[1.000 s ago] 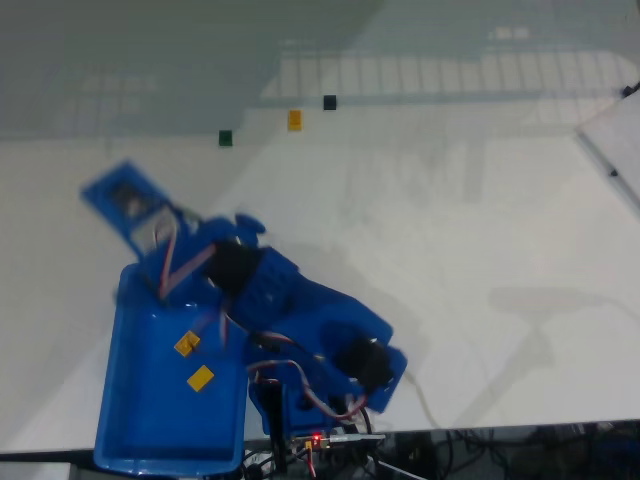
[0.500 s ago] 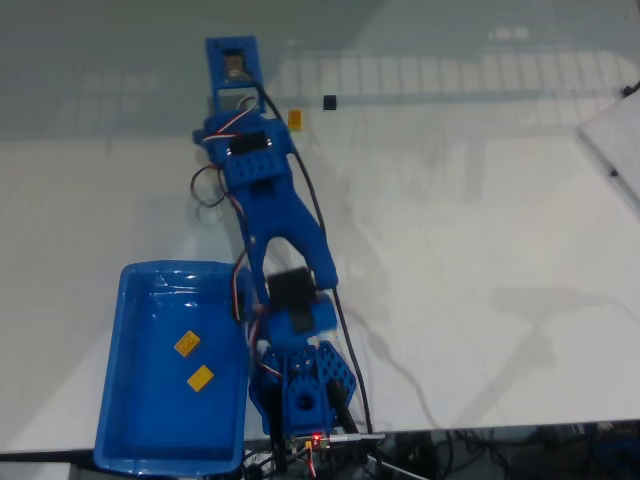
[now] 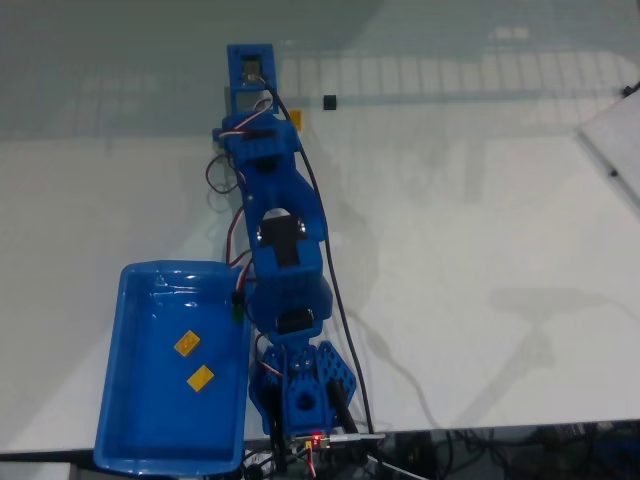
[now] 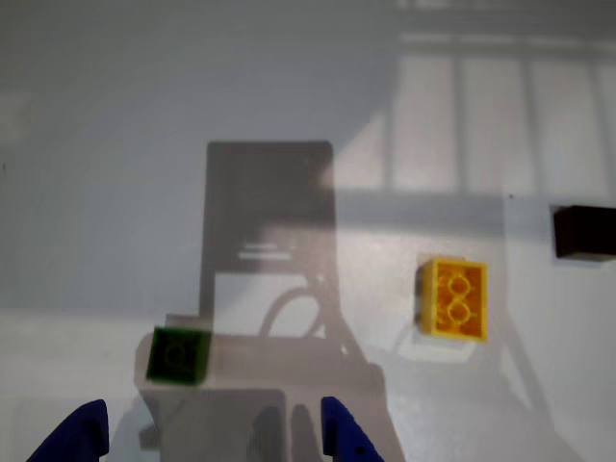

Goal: Pick up all the lego then put into the bin

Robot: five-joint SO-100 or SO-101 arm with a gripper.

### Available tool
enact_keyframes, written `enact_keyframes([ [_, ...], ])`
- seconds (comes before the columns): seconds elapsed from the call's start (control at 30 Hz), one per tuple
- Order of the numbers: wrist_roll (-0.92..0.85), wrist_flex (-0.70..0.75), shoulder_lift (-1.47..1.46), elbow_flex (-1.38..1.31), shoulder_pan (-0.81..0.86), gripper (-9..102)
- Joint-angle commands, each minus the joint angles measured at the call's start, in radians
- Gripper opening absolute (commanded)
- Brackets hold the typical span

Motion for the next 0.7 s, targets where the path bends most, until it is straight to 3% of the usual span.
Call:
enact_keyframes([
  [0.0,0.025,-0.014,-0.009,-0.087,-0.012,29],
  [0.67,0.132,-0.058,-0.132,-0.124,-0.091,29],
])
